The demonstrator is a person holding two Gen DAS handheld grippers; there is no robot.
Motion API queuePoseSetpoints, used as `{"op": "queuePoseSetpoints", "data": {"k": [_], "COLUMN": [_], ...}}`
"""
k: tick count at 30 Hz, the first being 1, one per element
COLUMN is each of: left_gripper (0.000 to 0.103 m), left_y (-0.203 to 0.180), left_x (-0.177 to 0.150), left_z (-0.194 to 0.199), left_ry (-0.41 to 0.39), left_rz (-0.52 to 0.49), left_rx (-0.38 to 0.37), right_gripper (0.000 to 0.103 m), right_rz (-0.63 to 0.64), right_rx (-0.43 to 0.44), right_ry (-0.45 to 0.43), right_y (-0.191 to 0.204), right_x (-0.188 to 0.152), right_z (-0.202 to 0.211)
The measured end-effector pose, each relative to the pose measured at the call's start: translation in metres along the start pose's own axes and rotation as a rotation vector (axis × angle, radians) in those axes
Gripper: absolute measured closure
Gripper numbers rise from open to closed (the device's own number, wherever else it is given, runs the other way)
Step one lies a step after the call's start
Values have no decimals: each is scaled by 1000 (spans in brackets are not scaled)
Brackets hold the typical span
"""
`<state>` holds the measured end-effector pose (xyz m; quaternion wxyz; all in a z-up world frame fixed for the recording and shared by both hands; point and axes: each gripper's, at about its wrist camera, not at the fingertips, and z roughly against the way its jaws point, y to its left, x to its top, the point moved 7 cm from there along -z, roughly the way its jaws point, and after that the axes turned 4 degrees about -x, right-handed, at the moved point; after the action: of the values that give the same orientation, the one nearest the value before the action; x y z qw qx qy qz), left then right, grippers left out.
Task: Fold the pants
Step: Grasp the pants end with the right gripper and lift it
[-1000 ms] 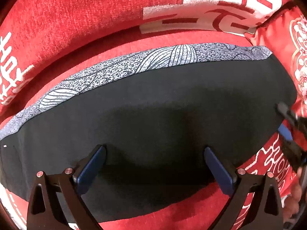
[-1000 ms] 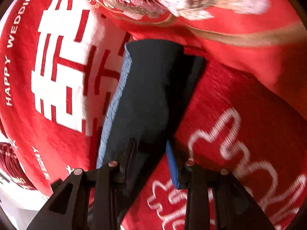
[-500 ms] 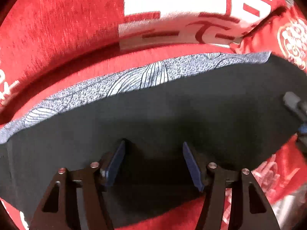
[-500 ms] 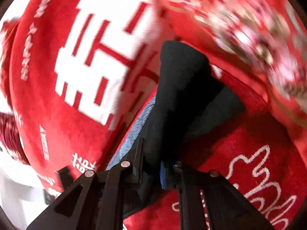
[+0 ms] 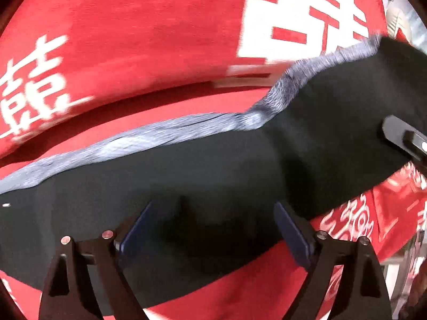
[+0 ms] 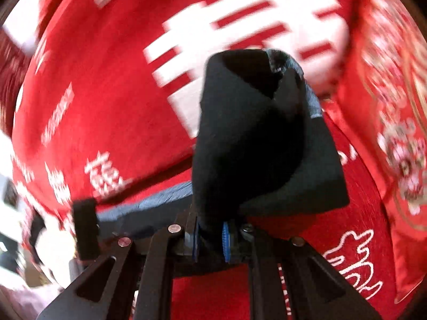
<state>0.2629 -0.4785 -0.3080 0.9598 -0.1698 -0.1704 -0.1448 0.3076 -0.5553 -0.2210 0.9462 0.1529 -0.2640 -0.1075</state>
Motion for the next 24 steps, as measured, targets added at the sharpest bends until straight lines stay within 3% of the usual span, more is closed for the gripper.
{"op": "queuePoseSetpoints", "data": {"k": [5,9,12,13,15,17,18,20,24], "left_gripper": [13,13,13,13,13,13,13,13,13], "left_y": [99,166,201,211,217,215,217,211,181], "left_x": [-25,-56,-73,-78,-82,-80,-79,-72,-48], "left_z": [38,52,58,60,64,63,66,70,64], "left_ry": [9,14,27,30,26,22,21,15,32], "left_rz": [114,211,245,252,251,249,248,242,206], "left_rx": [70,175,221,228,227,202,182,111,-33], "right_gripper": [87,78,70,70,60,52,52,52,52], "right_rz": [222,454,612,729,879,942,932,790,251], "right_rx": [-56,-151,-230,-331,-428,-379,-332,-191,33], "right_ry": [60,127,213,244,219,193,202,270,368], "right_y": [84,153,180,187,195,212,216,213,172], "right_x": [-28,-74,-115,-136,-153,-167,-171,-171,-145], "right_z": [-29,-82,-124,-141,-145,-130,-121,-101,-93]}}
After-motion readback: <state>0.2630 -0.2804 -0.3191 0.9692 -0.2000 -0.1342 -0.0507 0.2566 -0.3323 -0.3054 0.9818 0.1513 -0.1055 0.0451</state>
